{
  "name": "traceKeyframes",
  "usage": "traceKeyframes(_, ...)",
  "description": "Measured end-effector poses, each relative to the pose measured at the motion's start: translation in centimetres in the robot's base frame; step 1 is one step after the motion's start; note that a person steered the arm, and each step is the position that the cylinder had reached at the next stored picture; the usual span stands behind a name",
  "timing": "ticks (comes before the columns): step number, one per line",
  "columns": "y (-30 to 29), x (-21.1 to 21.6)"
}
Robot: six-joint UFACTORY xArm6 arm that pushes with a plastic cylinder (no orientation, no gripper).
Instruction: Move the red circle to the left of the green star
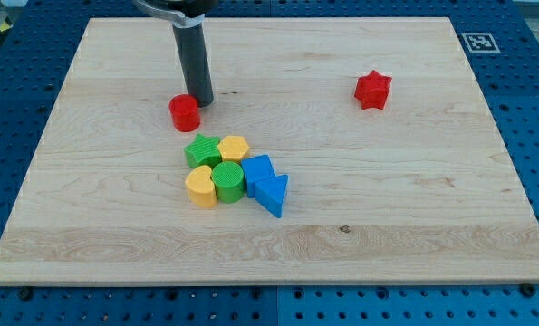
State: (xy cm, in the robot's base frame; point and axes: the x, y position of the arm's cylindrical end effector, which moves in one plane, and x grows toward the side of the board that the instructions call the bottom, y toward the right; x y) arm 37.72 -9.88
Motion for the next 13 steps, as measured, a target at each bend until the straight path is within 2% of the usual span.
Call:
traceKeyframes(4,-3.2,0.8)
traceKeyframes(10,-5.0,5.8)
traceKeyframes(12,-9.3,6.2)
traceKeyframes(13,-9.5,6.4)
